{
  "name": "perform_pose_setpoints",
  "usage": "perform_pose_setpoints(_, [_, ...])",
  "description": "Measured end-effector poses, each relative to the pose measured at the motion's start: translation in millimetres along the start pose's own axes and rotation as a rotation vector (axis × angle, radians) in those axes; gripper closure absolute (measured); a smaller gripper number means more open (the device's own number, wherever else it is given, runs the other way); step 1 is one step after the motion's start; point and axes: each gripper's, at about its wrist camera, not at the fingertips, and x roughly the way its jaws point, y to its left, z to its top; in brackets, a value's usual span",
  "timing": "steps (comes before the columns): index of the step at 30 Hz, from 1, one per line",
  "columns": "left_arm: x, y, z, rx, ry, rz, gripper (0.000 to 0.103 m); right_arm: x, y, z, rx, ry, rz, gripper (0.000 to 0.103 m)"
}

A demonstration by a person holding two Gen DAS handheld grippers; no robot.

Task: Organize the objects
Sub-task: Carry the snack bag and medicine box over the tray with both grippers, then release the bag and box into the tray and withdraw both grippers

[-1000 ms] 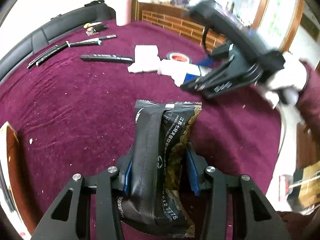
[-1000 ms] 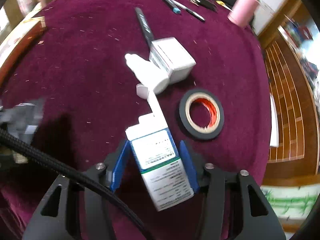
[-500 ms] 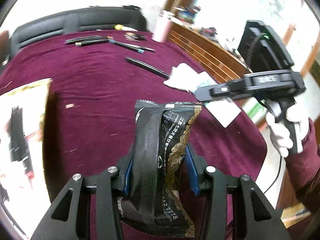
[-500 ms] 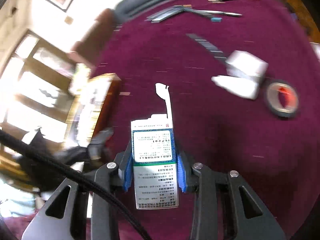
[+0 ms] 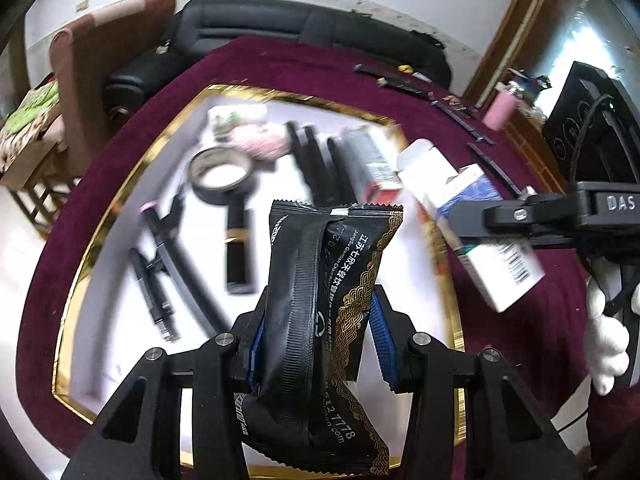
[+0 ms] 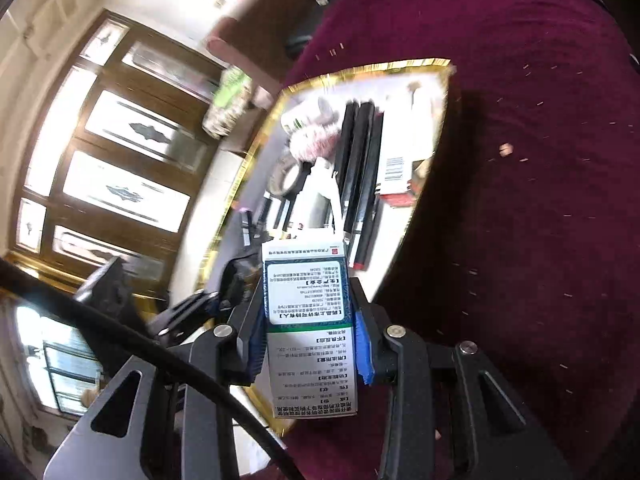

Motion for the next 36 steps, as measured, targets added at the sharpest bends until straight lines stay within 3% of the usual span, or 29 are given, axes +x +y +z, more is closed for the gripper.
perform_pose_setpoints(6, [12,6,-3,0.001,-0.001,-0.025,0.063,20,26,4,-0.073,-0.031,-0.230,0.069])
perform_pose_setpoints(12, [9,15,-7,-0.008,-0.015,-0.052,0.060,23,23,12,-0.067,-0.035,-0.289,0.069])
perform_pose_setpoints(15, [3,21,-9,-0.006,-0.026,-0.062,0.051,16,26,6,-0.083,-0.054,-0.310,0.069])
perform_pose_setpoints(20, [-16,29,-3,-0.014,-0.089,-0.069,0.049,14,33,8,-0.084,-0.076,-0.279,0.069])
perform_pose_setpoints(23, [-27,34,1,-0.027,-0.136,-0.065,0.048,1,38,8,-0.089,-0.147,-0.277,0.069])
perform_pose_setpoints(25, [-33,41,3,-0.057,-0.181,-0.085,0.048,-7,41,7,-0.090,-0.188,-0.201,0.066])
perform_pose_setpoints(29, [-49,59,1,-0.158,-0.300,-0.209,0.045,2,39,8,-0.058,-0.154,-0.019,0.060])
perform_pose_setpoints(30, [-52,62,1,-0.188,-0.334,-0.256,0.041,7,35,10,-0.044,-0.139,-0.018,0.060])
perform_pose_setpoints(32, [-54,60,2,-0.232,-0.399,-0.371,0.017,12,22,13,0.010,-0.135,-0.043,0.060])
perform_pose_setpoints(34, [-51,48,5,-0.228,-0.439,-0.424,0.010,0,5,12,0.072,-0.172,0.015,0.060])
perform_pose_setpoints(36, [-42,27,10,-0.185,-0.433,-0.453,0.010,-19,-8,8,0.097,-0.224,0.013,0.060])
